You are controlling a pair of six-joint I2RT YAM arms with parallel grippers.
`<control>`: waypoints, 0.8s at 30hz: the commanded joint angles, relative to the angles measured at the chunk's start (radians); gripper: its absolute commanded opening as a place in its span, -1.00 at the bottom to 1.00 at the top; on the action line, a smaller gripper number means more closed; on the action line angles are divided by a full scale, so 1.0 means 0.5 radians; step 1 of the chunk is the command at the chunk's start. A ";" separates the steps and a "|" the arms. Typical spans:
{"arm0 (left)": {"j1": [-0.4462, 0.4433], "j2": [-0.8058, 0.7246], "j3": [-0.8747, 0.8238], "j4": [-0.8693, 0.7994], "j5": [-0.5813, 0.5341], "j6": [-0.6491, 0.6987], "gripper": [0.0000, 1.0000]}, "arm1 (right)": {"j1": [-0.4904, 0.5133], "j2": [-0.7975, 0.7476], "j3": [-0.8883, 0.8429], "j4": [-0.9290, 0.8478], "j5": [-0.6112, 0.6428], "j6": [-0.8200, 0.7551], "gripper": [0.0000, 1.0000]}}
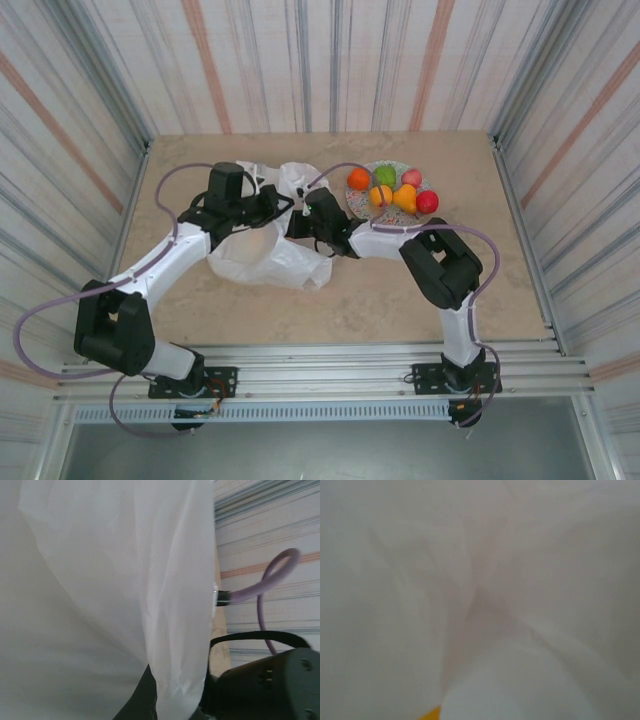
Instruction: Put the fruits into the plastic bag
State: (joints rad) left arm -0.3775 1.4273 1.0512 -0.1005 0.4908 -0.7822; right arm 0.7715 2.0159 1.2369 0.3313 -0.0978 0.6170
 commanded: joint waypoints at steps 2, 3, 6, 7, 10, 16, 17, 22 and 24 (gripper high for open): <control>-0.012 0.033 0.093 -0.012 0.065 0.034 -0.98 | 0.049 0.087 0.081 0.078 0.003 0.138 0.38; -0.012 0.040 0.101 -0.009 0.070 0.035 -0.98 | 0.055 0.103 0.089 0.088 -0.012 0.153 0.39; -0.012 0.051 0.110 -0.003 0.075 0.031 -0.98 | 0.065 0.148 0.115 0.103 -0.052 0.200 0.39; -0.012 0.052 0.109 -0.003 0.075 0.033 -0.98 | 0.065 0.157 0.120 0.107 -0.061 0.199 0.39; -0.012 0.048 0.096 0.002 0.072 0.036 -0.98 | 0.054 0.145 0.103 0.120 -0.093 0.181 0.39; 0.011 0.045 0.071 0.027 0.077 0.021 -0.98 | -0.019 0.019 -0.008 0.139 -0.292 0.126 0.68; 0.017 0.045 0.067 0.031 0.081 0.015 -0.98 | -0.029 -0.033 -0.048 0.124 -0.304 0.096 0.75; 0.045 0.042 0.064 0.038 0.084 0.021 -0.98 | -0.043 -0.330 -0.259 -0.027 -0.235 -0.083 0.91; 0.060 0.043 0.064 0.038 0.085 0.021 -0.98 | -0.052 -0.467 -0.356 -0.081 -0.183 -0.145 0.94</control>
State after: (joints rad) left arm -0.3611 1.4464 1.0779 -0.0990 0.5091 -0.7826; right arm 0.7467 1.8885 1.0969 0.3389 -0.2100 0.6201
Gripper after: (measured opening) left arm 0.045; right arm 0.964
